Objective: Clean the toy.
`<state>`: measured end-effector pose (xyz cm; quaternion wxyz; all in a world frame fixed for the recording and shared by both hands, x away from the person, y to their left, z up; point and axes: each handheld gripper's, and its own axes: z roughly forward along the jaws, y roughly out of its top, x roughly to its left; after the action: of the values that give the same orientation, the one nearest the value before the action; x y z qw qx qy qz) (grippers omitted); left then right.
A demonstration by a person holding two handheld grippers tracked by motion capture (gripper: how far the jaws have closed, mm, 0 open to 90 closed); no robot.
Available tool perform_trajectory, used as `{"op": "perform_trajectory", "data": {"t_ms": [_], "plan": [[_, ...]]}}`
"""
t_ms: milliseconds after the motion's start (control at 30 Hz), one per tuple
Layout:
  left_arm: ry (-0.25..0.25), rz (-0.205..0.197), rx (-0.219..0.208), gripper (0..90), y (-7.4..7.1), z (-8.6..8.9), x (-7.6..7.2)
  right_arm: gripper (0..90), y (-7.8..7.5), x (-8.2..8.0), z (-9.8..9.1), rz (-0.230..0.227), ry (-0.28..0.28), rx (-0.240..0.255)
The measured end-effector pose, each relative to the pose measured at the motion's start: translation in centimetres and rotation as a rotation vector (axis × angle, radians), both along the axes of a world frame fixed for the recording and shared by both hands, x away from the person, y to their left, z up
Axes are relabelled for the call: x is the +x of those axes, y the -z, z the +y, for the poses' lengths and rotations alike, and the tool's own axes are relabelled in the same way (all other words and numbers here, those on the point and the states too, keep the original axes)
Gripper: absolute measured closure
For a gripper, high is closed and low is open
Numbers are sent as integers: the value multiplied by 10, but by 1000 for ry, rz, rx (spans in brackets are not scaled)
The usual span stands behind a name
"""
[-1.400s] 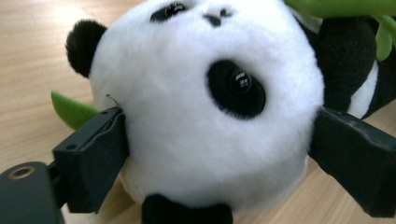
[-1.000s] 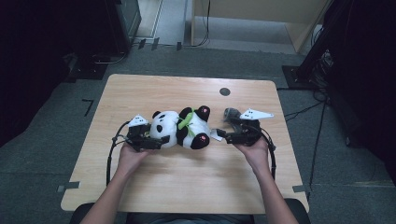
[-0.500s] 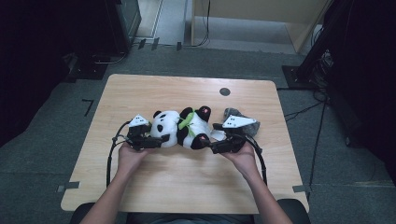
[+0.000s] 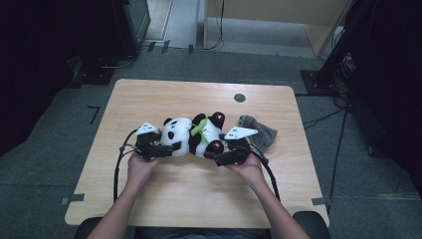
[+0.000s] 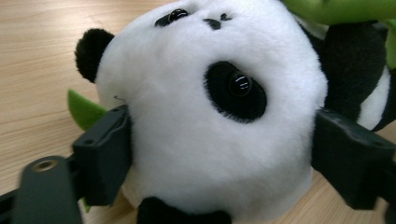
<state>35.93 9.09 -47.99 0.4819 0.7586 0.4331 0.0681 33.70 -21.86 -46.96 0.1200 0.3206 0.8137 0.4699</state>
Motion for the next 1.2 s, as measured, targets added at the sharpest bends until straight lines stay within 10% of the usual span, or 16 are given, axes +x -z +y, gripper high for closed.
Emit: {"op": "perform_trajectory", "data": {"t_ms": [167, 300, 500, 700, 1200], "plan": [[33, 4, -8, 13, 2, -3, 5, 74, 8, 6, 10, -42, 11, -50], [30, -26, 45, 0, 3, -9, 3, 247, 12, 5, 17, -118, 45, -129], [51, -33, 31, 0, 0, -4, 6, 518, -5, 13, 8, -29, 66, -91], [104, -75, 2, 0, -9, 1, -2, 535, -26, 22, -11, 87, 81, -21], [176, -169, 29, 0, -6, -10, -17, 535, -55, 12, -26, 180, 62, 106]]}}
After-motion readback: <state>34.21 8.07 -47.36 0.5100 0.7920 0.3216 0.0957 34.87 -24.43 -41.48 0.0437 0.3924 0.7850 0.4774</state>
